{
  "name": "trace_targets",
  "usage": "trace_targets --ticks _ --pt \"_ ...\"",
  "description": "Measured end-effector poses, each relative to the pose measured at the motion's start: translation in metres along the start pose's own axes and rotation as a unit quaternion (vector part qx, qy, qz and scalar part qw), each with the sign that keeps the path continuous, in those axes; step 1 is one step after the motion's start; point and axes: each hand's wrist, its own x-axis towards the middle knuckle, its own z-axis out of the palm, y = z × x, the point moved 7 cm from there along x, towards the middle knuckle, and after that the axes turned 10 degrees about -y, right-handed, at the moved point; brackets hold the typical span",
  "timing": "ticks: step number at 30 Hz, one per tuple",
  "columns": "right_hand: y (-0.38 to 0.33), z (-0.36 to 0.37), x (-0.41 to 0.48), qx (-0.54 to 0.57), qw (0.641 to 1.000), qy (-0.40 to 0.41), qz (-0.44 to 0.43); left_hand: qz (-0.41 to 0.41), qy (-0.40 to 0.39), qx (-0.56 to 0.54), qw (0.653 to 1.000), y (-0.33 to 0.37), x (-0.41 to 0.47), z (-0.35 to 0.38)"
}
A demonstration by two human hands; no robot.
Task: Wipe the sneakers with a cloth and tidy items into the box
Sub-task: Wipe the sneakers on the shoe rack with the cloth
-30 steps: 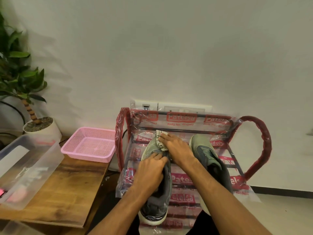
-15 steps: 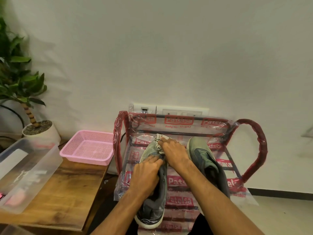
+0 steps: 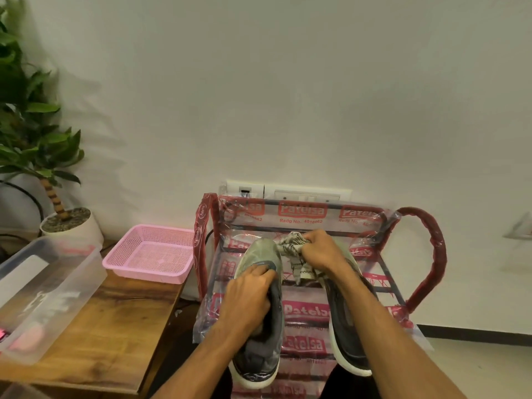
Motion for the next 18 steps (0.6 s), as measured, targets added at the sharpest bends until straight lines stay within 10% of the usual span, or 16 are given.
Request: trace_targets --ticks 9,18 --pt "-0.007 0.014 0.006 -0.061 0.992 0.100 -0.044 -0.053 -0.186 -0.068 0.979 -0.020 0.021 0.010" --pt "-0.029 0.039 0.014 -0.138 0.983 0.050 -0.109 0.003 0.016 -0.019 1.000 -0.016 0.008 0.000"
